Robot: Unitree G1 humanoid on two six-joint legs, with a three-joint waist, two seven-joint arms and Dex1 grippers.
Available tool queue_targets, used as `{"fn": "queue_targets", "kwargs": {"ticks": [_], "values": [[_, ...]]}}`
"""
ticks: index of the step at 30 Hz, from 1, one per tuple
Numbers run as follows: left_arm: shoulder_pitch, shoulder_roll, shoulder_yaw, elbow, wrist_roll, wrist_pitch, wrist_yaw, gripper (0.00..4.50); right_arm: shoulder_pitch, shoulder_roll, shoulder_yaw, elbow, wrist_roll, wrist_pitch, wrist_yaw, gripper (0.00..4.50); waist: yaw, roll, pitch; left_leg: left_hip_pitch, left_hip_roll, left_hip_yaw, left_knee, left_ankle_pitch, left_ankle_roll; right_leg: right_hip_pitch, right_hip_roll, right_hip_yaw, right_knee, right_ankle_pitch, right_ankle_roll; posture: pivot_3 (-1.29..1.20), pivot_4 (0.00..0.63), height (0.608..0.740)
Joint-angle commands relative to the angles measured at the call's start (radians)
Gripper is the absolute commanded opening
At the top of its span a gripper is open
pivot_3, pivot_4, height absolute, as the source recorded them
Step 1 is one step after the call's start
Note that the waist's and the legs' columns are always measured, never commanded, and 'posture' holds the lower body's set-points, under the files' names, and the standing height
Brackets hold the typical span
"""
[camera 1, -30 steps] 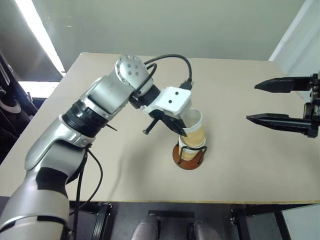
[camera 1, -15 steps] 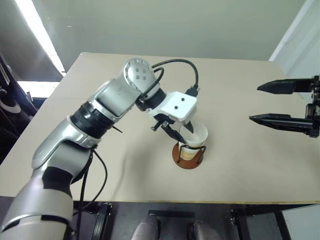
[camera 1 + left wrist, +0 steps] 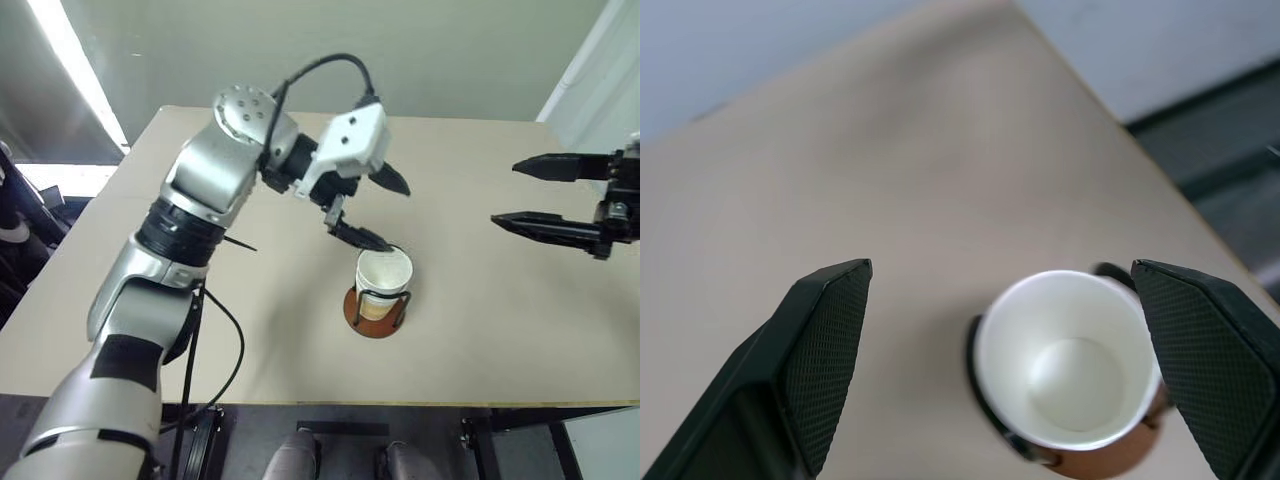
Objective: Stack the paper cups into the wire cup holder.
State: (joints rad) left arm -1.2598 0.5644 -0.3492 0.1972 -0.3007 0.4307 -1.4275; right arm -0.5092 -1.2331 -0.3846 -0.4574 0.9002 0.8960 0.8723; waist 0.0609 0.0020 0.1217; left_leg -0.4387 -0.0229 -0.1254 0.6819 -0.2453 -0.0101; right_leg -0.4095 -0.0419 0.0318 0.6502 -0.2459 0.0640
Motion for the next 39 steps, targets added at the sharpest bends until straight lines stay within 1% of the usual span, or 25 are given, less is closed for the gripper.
{"fn": "queue_targets", "kwargs": {"ticks": [1,4,6,9,14,18,20,23,28,32,34,38,39], "values": [[0.061,0.013,0.12,-0.016,-0.02,0.068,0.12,4.44,0.009,0.087,0.064,0.056,-0.091,-0.062,-0.077,3.67,-0.001,0.0,0.0,0.0,0.0,0.0,0.0,0.0,0.0,0.0,0.0,0.0,0.0,0.0,0.0,0.0,0.15,0.74],[0.176,0.017,0.23,-0.035,-0.029,0.132,0.272,4.44,-0.007,0.209,0.127,0.149,-0.167,-0.101,-0.148,3.67,-0.004,0.0,0.0,0.003,0.0,0.001,0.001,0.001,0.001,0.002,0.0,0.001,0.001,0.0,0.001,0.0,0.15,0.74],[0.238,0.008,0.3,-0.049,-0.037,0.153,0.368,4.44,-0.018,0.271,0.143,0.215,-0.214,-0.135,-0.178,3.67,-0.006,0.0,0.0,0.004,0.0,0.002,0.001,0.001,0.002,0.002,0.0,0.001,0.002,0.001,0.001,0.0,0.15,0.74],[0.31,-0.021,0.39,-0.029,-0.016,0.184,0.558,4.44,-0.031,0.345,0.17,0.334,-0.322,-0.22,-0.232,3.67,-0.003,0.0,0.0,0.003,0.0,0.002,0.002,0.002,0.002,0.001,0.0,0.001,0.002,0.001,0.001,0.0,0.15,0.74],[0.397,-0.066,0.512,0.025,0.034,0.092,0.82,4.44,-0.09,0.447,0.151,0.585,-0.482,-0.384,-0.37,3.67,-0.001,0.0,0.0,0.004,-0.001,0.002,0.002,0.002,0.002,0.002,0.0,0.001,0.001,0.002,0.0,0.0,0.15,0.74],[0.479,-0.072,0.592,0.076,0.065,-0.002,0.969,4.44,-0.117,0.517,0.113,0.745,-0.53,-0.441,-0.467,3.67,-0.003,0.001,-0.001,0.004,-0.001,0.002,0.0,0.003,0.001,0.001,0.0,0.001,0.001,0.003,-0.001,0.0,0.15,0.74],[0.54,-0.07,0.606,0.089,0.085,-0.051,1.009,4.44,-0.108,0.558,0.084,0.795,-0.536,-0.471,-0.518,3.67,-0.003,0.001,-0.001,0.005,-0.001,0.002,-0.001,0.003,0.001,0.001,0.0,0.001,0.001,0.003,-0.001,0.0,0.15,0.74],[0.637,-0.062,0.607,0.109,0.11,-0.12,1.023,4.44,-0.073,0.614,0.041,0.835,-0.542,-0.512,-0.586,3.67,-0.004,0.001,0.0,0.005,-0.001,0.002,-0.002,0.003,0.001,0.0,0.0,0.001,0.001,0.003,-0.001,0.0,0.15,0.74],[0.743,-0.058,0.623,0.148,0.103,-0.193,1.015,4.44,-0.009,0.649,0.034,0.892,-0.596,-0.601,-0.646,3.67,0.003,0.001,0.0,0.005,-0.001,0.002,-0.001,0.003,0.0,0.001,0.0,0.001,0.002,0.003,-0.002,0.0,0.15,0.74],[0.769,-0.051,0.634,0.226,0.117,-0.247,1.039,4.44,-0.009,0.659,0.01,0.98,-0.616,-0.675,-0.702,3.67,0.004,0.001,0.0,0.005,-0.001,0.002,-0.001,0.003,-0.001,0.001,0.0,0.001,0.003,0.003,-0.003,0.0,0.15,0.74],[0.786,-0.06,0.641,0.267,0.122,-0.273,1.066,4.44,-0.021,0.673,-0.033,1.029,-0.608,-0.726,-0.759,3.67,0.003,0.001,0.0,0.006,-0.001,0.002,-0.001,0.003,-0.002,0.001,0.0,0.001,0.005,0.003,-0.004,0.0,0.15,0.74],[0.808,-0.095,0.678,0.29,0.097,-0.307,1.127,4.44,-0.027,0.666,-0.049,1.087,-0.622,-0.781,-0.79,3.67,0.0,0.001,0.0,0.01,-0.001,0.005,-0.003,0.002,-0.003,0.001,0.0,0.003,0.009,0.001,-0.007,0.0,0.15,0.74],[0.811,-0.098,0.682,0.298,0.099,-0.32,1.142,4.48,-0.034,0.668,-0.063,1.101,-0.607,-0.783,-0.787,3.84,0.0,0.001,0.0,0.011,-0.001,0.005,-0.003,0.002,-0.003,0.001,0.0,0.003,0.01,0.001,-0.008,0.0,0.15,0.74]]}}
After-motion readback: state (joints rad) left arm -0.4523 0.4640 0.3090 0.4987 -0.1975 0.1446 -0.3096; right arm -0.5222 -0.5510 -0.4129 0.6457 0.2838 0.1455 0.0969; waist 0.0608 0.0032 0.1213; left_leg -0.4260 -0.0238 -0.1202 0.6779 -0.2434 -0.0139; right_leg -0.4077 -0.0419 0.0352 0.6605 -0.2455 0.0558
